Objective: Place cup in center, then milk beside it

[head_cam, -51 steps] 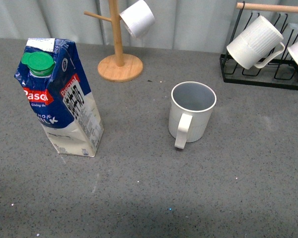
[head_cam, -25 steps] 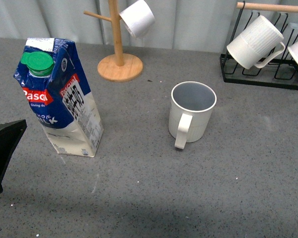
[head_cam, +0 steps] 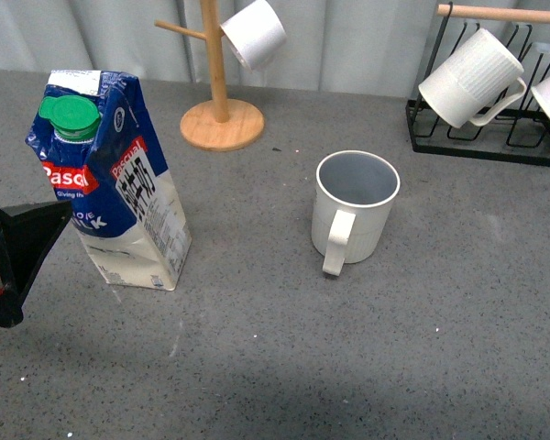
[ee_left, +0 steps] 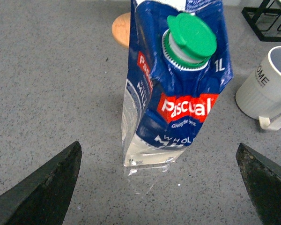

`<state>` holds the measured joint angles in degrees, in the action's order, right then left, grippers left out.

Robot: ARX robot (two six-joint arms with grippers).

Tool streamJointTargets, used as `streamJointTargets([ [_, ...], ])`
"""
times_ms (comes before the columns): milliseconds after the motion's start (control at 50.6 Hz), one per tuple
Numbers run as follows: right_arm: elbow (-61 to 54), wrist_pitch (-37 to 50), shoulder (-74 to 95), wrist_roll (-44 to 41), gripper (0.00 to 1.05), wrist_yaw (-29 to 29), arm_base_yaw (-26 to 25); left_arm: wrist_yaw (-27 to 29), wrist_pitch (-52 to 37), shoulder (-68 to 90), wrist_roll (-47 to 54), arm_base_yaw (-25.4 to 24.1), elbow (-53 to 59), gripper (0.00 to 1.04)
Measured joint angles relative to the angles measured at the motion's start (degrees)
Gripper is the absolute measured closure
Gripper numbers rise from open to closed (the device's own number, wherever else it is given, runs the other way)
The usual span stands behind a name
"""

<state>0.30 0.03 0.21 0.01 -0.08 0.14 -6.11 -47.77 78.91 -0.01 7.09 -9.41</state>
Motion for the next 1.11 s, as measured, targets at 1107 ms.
streamJointTargets([
  [1107, 0.0, 0.0, 0.0, 0.0, 0.09, 0.0, 0.0, 1.64, -2.01, 13.62, -0.28, 1.95, -11.04, 0.07],
])
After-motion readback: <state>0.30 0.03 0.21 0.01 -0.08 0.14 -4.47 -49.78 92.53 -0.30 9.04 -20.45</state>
